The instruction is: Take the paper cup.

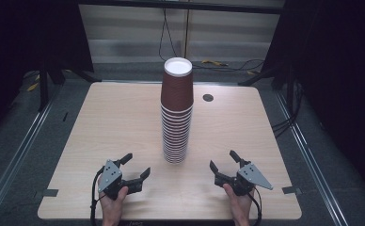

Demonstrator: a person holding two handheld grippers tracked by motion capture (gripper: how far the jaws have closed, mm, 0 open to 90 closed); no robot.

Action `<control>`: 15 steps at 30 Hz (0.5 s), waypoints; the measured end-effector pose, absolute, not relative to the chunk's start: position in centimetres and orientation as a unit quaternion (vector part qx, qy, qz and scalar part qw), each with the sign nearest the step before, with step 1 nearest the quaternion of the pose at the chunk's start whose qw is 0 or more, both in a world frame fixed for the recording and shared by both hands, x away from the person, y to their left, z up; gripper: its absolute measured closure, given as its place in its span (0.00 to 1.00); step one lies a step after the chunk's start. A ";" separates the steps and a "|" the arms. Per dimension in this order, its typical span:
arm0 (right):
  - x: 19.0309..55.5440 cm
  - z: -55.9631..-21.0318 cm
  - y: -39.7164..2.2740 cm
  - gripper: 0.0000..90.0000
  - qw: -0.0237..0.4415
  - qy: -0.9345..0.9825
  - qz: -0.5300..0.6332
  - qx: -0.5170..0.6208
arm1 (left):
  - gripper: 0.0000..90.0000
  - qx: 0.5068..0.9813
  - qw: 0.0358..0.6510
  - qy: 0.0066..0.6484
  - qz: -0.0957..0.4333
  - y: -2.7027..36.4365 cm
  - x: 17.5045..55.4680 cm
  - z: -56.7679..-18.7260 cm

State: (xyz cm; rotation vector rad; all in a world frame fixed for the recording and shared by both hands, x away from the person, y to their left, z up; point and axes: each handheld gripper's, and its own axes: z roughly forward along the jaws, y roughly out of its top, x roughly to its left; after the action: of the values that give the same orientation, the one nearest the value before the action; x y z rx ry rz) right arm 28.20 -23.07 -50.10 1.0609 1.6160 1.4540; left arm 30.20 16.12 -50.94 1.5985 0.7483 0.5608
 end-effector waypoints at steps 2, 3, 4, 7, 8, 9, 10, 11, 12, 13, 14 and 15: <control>28.3 -50.0 -23.0 0.17 0.342 0.633 0.562 0.408 | 0.18 0.690 0.601 0.322 0.242 16.1 30.2 -50.9; 28.3 -50.0 -22.9 0.17 0.341 0.634 0.564 0.406 | 0.18 0.689 0.600 0.323 0.245 16.1 30.1 -50.9; 28.3 -49.9 -22.9 0.17 0.337 0.638 0.563 0.404 | 0.18 0.688 0.603 0.323 0.243 16.1 30.1 -51.0; 28.3 -49.5 -22.8 0.17 0.323 0.644 0.567 0.399 | 0.18 0.685 0.607 0.321 0.244 16.2 30.0 -51.0; 28.3 -49.5 -22.8 0.17 0.323 0.644 0.567 0.399 | 0.18 0.685 0.607 0.321 0.244 16.2 30.0 -51.0; 28.4 -49.2 -22.7 0.17 0.317 0.646 0.569 0.397 | 0.18 0.685 0.607 0.319 0.247 16.3 30.0 -51.0; 28.4 -49.1 -22.6 0.18 0.313 0.648 0.572 0.394 | 0.18 0.683 0.610 0.319 0.244 16.3 30.0 -51.0; 28.5 -48.9 -22.5 0.18 0.310 0.651 0.574 0.389 | 0.18 0.684 0.609 0.318 0.245 16.3 30.0 -51.0; 28.5 -48.8 -22.5 0.19 0.307 0.654 0.573 0.387 | 0.18 0.684 0.610 0.318 0.246 16.3 30.0 -51.0; 28.6 -48.2 -22.3 0.19 0.297 0.659 0.577 0.381 | 0.18 0.683 0.610 0.317 0.246 16.3 29.9 -51.0; 28.6 -48.0 -22.3 0.19 0.293 0.662 0.577 0.378 | 0.18 0.683 0.610 0.317 0.246 16.3 29.9 -51.0; 28.7 -47.7 -22.3 0.19 0.291 0.664 0.579 0.373 | 0.18 0.683 0.609 0.316 0.249 16.3 29.9 -51.0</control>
State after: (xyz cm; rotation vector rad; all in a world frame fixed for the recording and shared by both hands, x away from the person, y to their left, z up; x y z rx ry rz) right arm 28.70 -22.25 -47.66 0.9953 1.7690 1.5437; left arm 29.93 16.30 -51.01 1.5783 0.7303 0.5752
